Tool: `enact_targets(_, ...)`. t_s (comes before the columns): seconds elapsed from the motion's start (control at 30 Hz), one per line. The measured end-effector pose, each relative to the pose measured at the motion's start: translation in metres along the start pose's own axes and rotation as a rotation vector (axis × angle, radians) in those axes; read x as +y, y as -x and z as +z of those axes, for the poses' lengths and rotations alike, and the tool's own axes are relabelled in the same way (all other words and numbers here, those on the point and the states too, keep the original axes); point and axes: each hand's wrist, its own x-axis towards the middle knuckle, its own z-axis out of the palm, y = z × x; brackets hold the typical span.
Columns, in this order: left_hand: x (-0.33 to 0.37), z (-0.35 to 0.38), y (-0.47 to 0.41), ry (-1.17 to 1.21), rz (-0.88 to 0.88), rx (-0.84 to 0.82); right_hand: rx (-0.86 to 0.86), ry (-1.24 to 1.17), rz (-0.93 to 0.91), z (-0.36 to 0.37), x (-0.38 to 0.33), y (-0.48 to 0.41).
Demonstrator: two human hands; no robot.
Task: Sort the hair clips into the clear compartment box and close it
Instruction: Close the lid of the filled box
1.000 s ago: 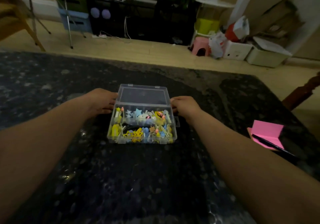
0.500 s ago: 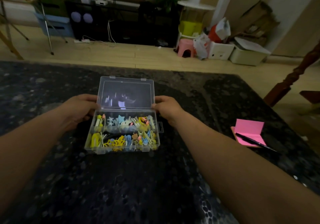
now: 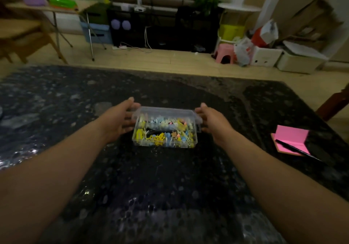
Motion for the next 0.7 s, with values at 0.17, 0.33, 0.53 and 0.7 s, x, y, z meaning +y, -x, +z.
enact_targets(0.17,-0.024,0.006,0.034,-0.098,0.078,-0.014,-0.049,0.014,0.013,0.0,0.023,0.028)
enact_targets(0.33,-0.051,0.004,0.035,-0.364,0.278,0.089,-0.026,0.264,-0.182,-0.002,0.037,0.043)
enact_targets(0.53,-0.064,0.015,0.047,-1.052,0.44,0.166,0.031,0.871,-0.373,0.002,0.052,0.054)
enact_targets(0.7,-0.084,0.026,0.048,-1.335,0.518,0.393,0.167,1.133,-0.515,0.024,0.064,0.063)
